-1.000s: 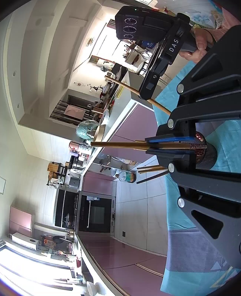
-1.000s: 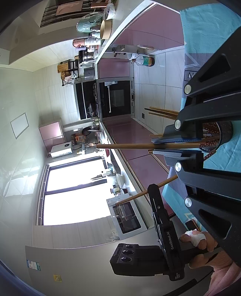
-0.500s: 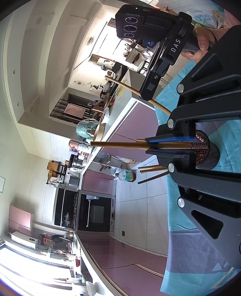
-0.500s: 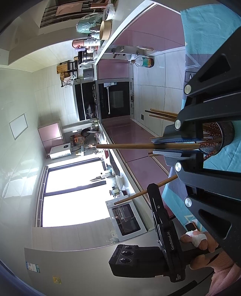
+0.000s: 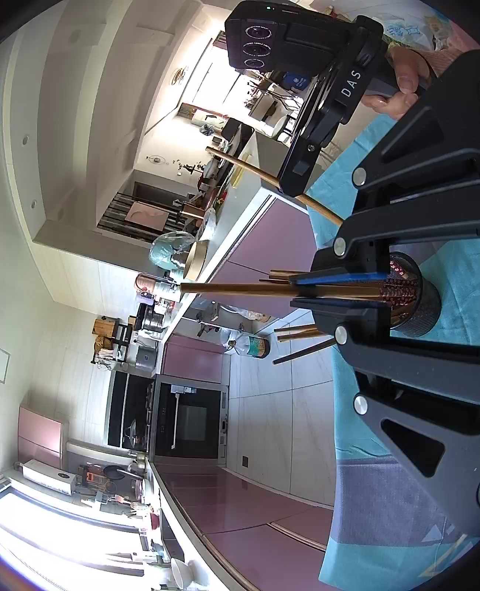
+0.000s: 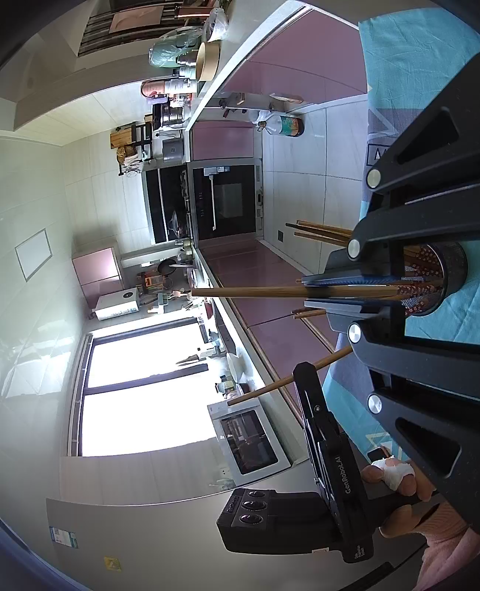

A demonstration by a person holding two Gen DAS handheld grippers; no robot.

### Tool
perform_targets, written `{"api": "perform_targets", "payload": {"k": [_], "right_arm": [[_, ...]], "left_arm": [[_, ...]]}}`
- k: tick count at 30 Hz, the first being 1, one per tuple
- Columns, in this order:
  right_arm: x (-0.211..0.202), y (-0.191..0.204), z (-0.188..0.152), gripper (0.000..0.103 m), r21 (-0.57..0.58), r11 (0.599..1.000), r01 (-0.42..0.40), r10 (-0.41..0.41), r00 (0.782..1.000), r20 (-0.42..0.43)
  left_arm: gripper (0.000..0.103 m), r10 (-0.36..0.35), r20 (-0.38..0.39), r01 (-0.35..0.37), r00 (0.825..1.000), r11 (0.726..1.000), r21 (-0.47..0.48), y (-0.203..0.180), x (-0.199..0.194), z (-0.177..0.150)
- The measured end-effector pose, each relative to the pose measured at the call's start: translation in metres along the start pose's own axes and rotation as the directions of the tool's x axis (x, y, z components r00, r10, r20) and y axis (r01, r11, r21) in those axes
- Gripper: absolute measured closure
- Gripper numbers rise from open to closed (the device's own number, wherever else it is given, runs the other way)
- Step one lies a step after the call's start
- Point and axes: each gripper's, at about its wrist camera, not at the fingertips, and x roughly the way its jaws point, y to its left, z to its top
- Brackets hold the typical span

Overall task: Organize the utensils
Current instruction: 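Lower both chopsticks into the mesh cup among the others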

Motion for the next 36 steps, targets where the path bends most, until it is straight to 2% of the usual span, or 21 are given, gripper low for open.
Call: {"api": "perform_targets", "payload": {"k": [36], "right_arm": [[0.020, -0.007, -0.003, 0.098, 0.013, 1.000, 0.020, -0.020, 0.999, -0.050]], "left_arm": [[0.096, 0.009, -0.059, -0.009, 0.998, 1.000, 0.001, 0.004, 0.011, 0.006]]}}
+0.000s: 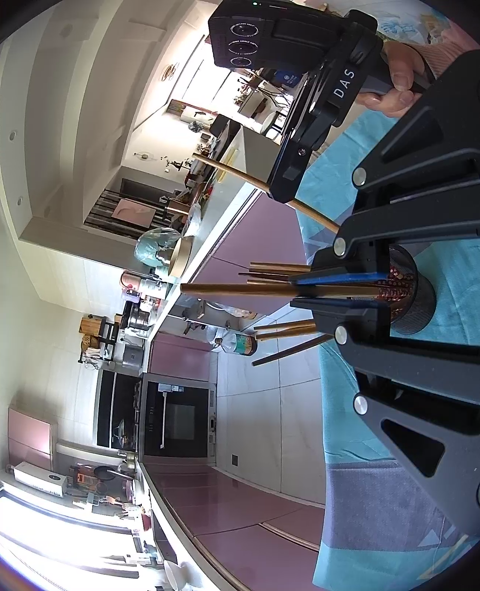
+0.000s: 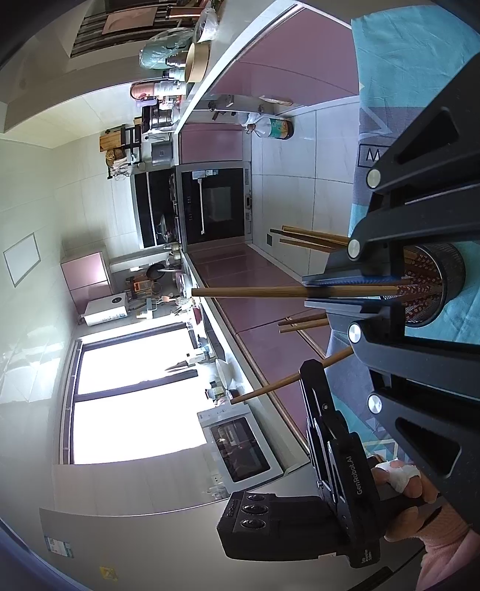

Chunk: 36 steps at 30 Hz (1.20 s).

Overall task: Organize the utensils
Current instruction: 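Lower both chopsticks into the mesh cup among the others, then push both chopsticks fully down into the cup and open both tools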

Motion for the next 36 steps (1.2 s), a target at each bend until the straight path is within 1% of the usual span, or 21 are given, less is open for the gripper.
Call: {"api": "perform_targets", "payload": {"k": [16, 28, 36], "right_arm": [[0.010, -0.006, -0.003, 0.098, 0.005, 1.000, 0.005, -0.005, 1.000, -0.028], [0.015, -0.010, -0.005, 0.098, 0.009, 1.000, 0.005, -0.005, 0.999, -0.045], [0.015, -0.011, -0.010, 0.098, 0.010, 1.000, 0.009, -0.009, 0.998, -0.055]], "left_arm": [[0.096, 0.002, -0.043, -0.003, 0.999, 1.000, -0.012, 0.005, 0.011, -0.002], [0.096, 0.000, -0.059, -0.001, 0.998, 1.000, -0.016, 0.012, 0.020, -0.002], [0.096, 0.001, -0.068, -0.002, 0.998, 1.000, -0.018, 0.012, 0.021, -0.008]]}}
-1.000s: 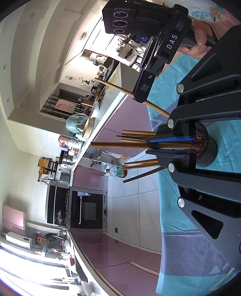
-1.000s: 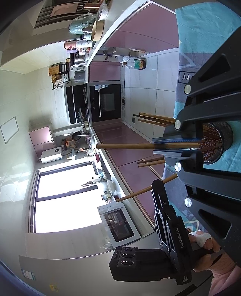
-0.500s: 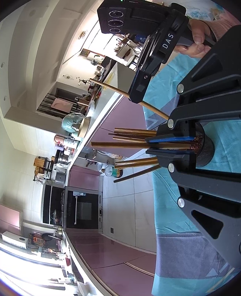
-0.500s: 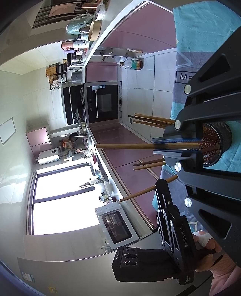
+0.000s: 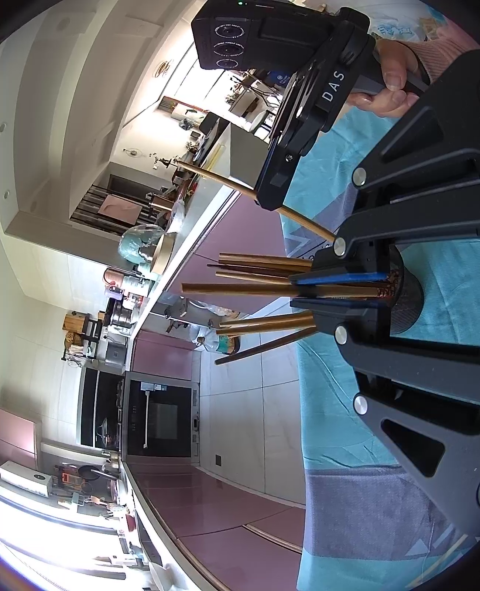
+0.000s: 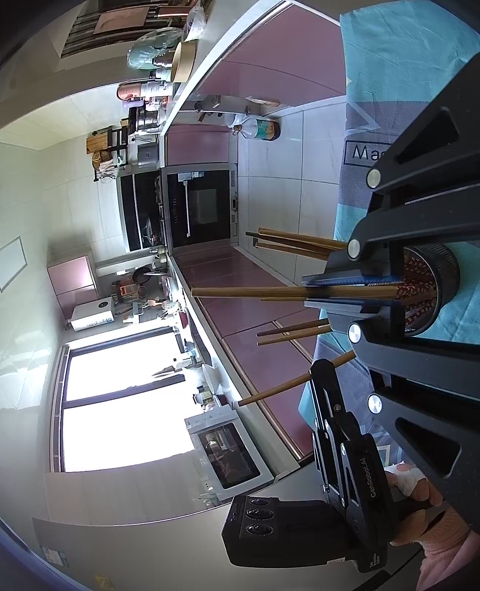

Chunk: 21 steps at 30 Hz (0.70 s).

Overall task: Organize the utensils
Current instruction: 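Push both chopsticks fully down into the cup and open both tools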

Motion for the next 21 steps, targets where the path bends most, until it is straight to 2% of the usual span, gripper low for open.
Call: {"api": "perform_targets", "payload": {"k": [21], "right_arm": [[0.014, -0.001, -0.004, 0.098, -0.002, 1.000, 0.015, -0.015, 0.999, -0.035]], "left_arm": [[0.096, -0.004, -0.033, 0.004, 0.999, 1.000, -0.002, 0.008, 0.022, -0.002]]}}
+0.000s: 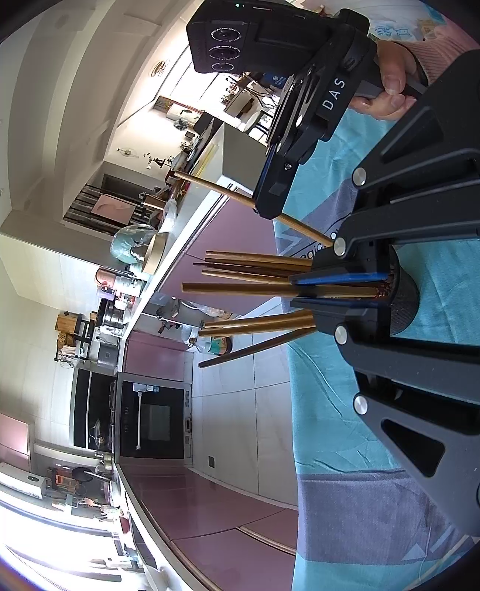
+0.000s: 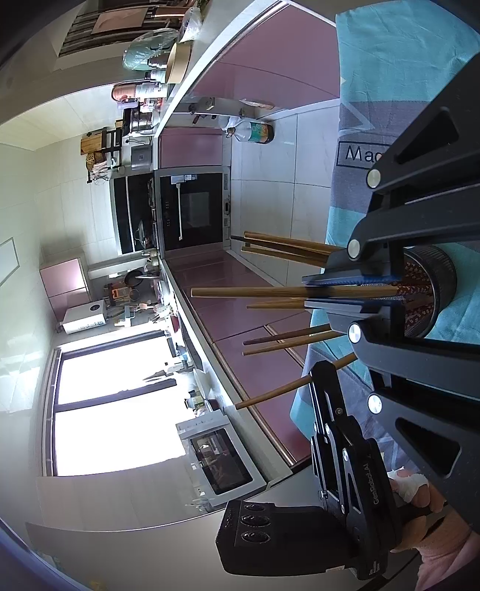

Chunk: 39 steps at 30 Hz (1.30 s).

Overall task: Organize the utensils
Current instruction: 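Push both chopsticks fully down into the cup and open both tools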

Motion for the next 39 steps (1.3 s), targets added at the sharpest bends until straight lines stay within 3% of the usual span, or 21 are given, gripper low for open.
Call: {"api": "perform_targets", "payload": {"k": [14, 39], "right_arm": [[0.021, -0.002, -0.006, 0.098, 0.001, 1.000, 0.008, -0.008, 0.998, -0.062], [0.040, -0.001, -0.006, 0.098, 0.017, 1.000, 0.011, -0.010, 0.996, -0.087]], "left_arm": [[0.096, 0.005, -0.046, -0.005, 0.999, 1.000, 0.000, 0.005, 0.028, -0.001], [0.095, 0.042, -0.065, -0.043, 0.997, 0.999, -0.009, 0.026, 0.062, -0.003]]}}
